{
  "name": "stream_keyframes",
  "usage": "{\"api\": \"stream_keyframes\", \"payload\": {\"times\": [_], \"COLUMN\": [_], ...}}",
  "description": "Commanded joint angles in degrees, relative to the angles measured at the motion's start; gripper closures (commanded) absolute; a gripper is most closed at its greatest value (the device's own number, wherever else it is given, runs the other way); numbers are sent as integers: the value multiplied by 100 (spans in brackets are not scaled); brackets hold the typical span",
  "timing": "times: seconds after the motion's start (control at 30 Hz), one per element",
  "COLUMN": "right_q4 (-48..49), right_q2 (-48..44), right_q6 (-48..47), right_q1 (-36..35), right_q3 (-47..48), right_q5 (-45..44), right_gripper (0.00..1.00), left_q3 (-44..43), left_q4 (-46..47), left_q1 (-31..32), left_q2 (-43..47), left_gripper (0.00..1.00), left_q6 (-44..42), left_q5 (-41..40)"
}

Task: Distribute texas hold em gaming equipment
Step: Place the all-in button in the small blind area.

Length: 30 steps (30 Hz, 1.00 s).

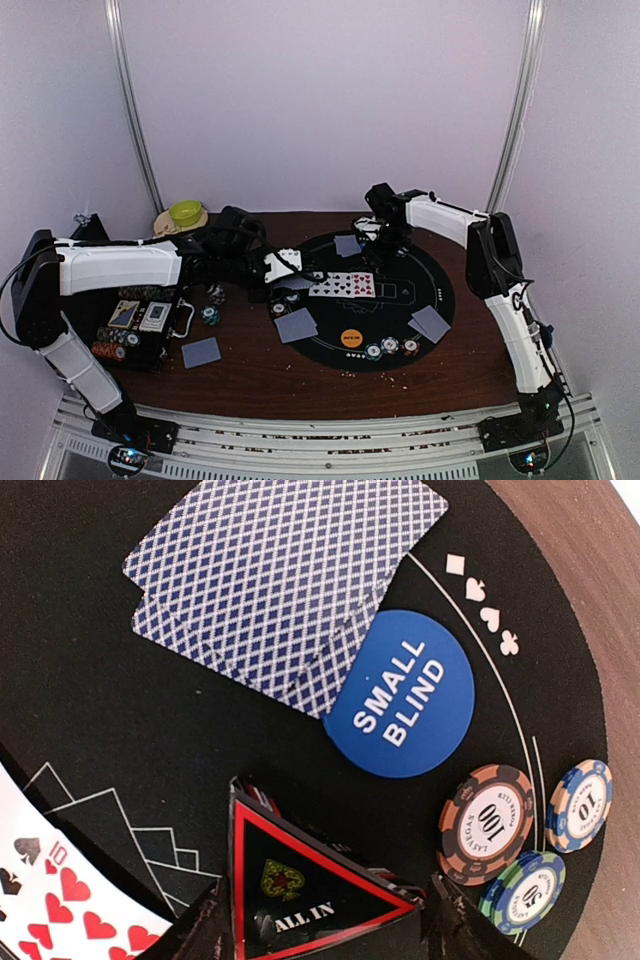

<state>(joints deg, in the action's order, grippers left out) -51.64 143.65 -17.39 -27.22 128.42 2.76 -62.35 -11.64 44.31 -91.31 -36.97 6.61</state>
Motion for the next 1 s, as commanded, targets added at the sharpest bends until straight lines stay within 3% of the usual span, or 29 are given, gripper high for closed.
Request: {"api": "stream_keyframes", "payload": {"times": [0.0,0.33,0.97], "right_q4": [53,213,256], "right_q2": [106,176,-344], "right_q6": [-6,96,134], "right_q1": [-64,-120,-169], "right_q3": [157,175,76], "right_q5": [-240,-240,-312], "right_gripper": [51,47,24], "left_q3": [-41,-41,-41], "left_q4": [213,215,215], "left_q1": [-2,-2,-2], "left_q2": [8,-10,-8], "left_gripper": [45,44,44], "left_q6": [31,31,32], "left_q5": [33,41,50]}}
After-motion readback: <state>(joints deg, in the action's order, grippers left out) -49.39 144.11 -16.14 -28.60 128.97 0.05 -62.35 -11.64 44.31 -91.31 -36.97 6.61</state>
